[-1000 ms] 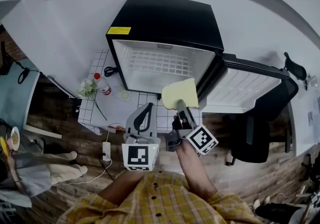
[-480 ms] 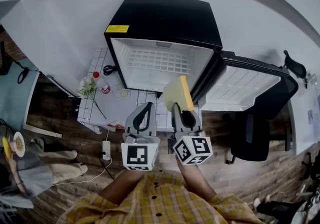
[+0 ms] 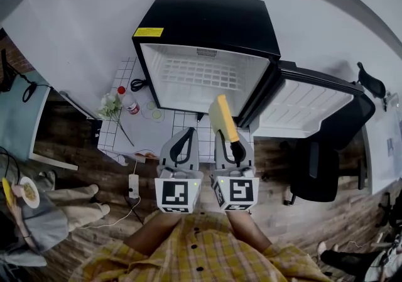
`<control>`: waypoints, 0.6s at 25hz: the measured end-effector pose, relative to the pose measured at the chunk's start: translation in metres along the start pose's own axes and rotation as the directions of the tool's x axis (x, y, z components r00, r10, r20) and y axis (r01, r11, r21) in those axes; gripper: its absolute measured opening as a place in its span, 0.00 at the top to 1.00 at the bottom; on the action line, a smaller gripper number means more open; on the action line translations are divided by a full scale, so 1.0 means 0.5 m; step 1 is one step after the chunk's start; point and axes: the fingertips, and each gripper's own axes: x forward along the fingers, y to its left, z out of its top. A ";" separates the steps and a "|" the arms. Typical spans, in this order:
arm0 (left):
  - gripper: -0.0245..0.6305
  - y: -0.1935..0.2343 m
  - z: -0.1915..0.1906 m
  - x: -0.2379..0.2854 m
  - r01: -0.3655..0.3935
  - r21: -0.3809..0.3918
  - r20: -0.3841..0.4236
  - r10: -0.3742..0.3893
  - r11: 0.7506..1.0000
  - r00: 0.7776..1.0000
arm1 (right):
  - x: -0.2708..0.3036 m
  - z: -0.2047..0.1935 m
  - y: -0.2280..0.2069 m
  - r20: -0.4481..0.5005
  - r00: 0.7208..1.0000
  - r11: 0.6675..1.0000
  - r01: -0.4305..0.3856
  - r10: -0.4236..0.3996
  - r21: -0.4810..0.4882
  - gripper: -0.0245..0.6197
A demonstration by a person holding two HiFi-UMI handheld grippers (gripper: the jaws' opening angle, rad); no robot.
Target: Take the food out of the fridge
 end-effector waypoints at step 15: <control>0.96 -0.015 -0.013 -0.007 0.017 0.014 -0.010 -0.017 1.000 1.000 | -0.008 0.016 0.009 0.018 1.000 0.999 0.008 -0.008 -0.034 0.82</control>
